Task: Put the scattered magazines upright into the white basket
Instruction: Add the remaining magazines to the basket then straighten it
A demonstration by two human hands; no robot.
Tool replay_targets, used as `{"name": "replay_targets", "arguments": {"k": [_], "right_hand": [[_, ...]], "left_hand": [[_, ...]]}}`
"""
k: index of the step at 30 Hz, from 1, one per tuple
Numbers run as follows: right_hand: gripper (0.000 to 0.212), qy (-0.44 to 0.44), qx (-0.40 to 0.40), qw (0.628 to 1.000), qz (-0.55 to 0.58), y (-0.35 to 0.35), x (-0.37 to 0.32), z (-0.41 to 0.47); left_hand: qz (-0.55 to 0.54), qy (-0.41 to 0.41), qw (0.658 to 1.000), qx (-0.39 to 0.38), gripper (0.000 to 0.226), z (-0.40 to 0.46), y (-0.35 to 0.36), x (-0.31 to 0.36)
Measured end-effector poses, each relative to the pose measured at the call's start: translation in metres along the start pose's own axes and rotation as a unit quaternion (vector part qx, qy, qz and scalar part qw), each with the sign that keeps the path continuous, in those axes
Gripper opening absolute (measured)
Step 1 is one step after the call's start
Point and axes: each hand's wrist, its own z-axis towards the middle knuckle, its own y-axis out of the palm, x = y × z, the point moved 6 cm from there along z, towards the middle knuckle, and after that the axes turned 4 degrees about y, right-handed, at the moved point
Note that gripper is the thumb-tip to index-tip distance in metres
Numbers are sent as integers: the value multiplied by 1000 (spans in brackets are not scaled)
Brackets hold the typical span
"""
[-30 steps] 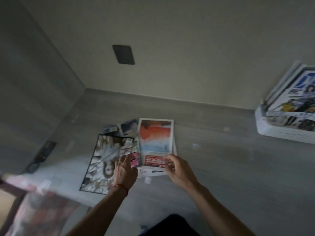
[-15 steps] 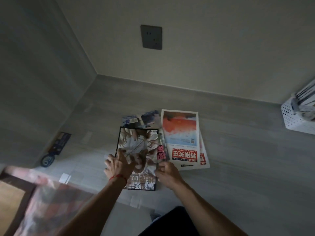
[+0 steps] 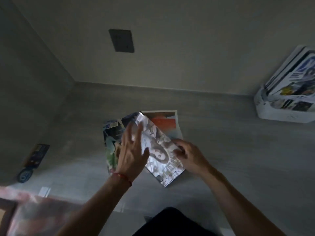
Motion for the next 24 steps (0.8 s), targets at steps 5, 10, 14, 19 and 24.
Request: {"name": "replay_targets", "arguments": {"k": [5, 10, 14, 19, 24], "right_hand": [[22, -28, 19, 999, 15, -109, 4, -11], [38, -1, 218, 971, 100, -235, 53, -49], [70, 98, 276, 941, 168, -302, 143, -89], [33, 90, 249, 942, 205, -357, 191, -101], [5, 39, 373, 927, -17, -464, 197, -103]], "left_hand": [[104, 301, 946, -63, 29, 65, 17, 137], [-138, 189, 967, -105, 15, 108, 46, 214], [-274, 106, 954, -61, 23, 133, 71, 269], [-432, 19, 898, -85, 16, 158, 122, 341], [-466, 5, 881, -85, 16, 194, 153, 398]]}}
